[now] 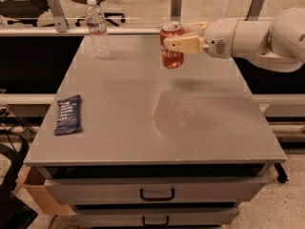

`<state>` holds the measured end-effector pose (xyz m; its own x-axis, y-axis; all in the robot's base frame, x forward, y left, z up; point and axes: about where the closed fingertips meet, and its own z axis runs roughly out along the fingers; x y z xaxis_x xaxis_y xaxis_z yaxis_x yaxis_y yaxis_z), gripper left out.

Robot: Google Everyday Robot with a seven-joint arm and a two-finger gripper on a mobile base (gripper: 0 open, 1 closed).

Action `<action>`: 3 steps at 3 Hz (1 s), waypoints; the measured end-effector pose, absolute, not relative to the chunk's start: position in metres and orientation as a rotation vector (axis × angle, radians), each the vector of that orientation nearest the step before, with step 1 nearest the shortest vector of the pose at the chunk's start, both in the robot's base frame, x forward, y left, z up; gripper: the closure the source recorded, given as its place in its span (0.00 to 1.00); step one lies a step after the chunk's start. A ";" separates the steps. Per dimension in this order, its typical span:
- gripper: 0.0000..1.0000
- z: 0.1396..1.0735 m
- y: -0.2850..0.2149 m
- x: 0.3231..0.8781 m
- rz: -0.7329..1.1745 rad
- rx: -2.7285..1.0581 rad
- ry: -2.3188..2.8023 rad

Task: Move coke can near water bottle

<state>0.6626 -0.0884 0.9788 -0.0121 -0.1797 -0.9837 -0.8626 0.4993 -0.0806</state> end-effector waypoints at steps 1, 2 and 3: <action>1.00 0.971 -0.069 0.713 0.662 -0.899 1.541; 1.00 0.960 -0.029 0.755 0.684 -0.902 1.556; 1.00 0.948 0.017 0.782 0.737 -0.906 1.552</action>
Offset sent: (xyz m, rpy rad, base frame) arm 0.1457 0.1099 -0.0305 0.0047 0.0569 -0.0225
